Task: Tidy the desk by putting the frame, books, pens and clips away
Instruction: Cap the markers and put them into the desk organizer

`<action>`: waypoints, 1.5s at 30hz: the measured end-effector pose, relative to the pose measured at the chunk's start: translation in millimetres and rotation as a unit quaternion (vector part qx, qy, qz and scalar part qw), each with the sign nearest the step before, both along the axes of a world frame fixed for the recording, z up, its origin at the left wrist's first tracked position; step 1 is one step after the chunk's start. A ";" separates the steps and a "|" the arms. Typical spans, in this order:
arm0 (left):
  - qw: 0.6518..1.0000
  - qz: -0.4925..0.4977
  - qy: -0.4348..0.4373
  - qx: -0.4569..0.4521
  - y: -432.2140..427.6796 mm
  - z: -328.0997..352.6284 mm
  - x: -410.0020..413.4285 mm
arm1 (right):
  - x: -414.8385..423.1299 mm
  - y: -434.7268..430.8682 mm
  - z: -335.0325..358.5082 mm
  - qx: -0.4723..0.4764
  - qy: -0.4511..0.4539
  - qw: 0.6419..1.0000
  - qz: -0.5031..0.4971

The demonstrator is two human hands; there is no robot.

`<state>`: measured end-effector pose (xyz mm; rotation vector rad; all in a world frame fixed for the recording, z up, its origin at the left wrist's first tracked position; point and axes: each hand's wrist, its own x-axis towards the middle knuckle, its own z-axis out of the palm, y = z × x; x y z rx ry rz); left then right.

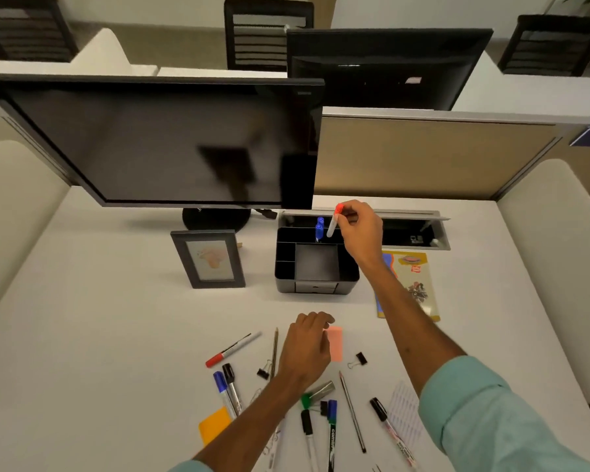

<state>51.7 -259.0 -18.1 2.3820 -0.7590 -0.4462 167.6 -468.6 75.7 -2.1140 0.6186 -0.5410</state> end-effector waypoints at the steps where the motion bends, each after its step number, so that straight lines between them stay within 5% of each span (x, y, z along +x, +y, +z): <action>1: 1.000 -0.003 0.002 0.000 0.1 -0.9 0.3 | 4.0 0.8 -5.8 -0.001 0.016 1.000 -0.001; 12: 0.999 -0.032 0.002 0.007 -1.2 -12.6 0.0 | 15.4 12.1 -32.7 0.024 0.102 0.994 0.006; 22: 0.999 -0.031 -0.005 0.008 -2.2 -4.4 -12.0 | -15.5 1.4 -21.8 0.070 0.059 0.996 -0.020; 29: 0.997 -0.069 -0.025 0.011 -6.6 0.2 -32.9 | -103.0 -2.2 -20.4 0.092 0.013 0.992 -0.083; 37: 0.942 -0.304 -0.075 0.120 -19.1 -1.3 -77.3 | -245.0 18.1 -60.5 0.164 0.107 0.969 -0.149; 45: 0.939 -0.293 -0.113 0.141 -30.5 -2.7 -99.8 | -311.9 19.7 -71.4 0.151 0.142 0.970 -0.128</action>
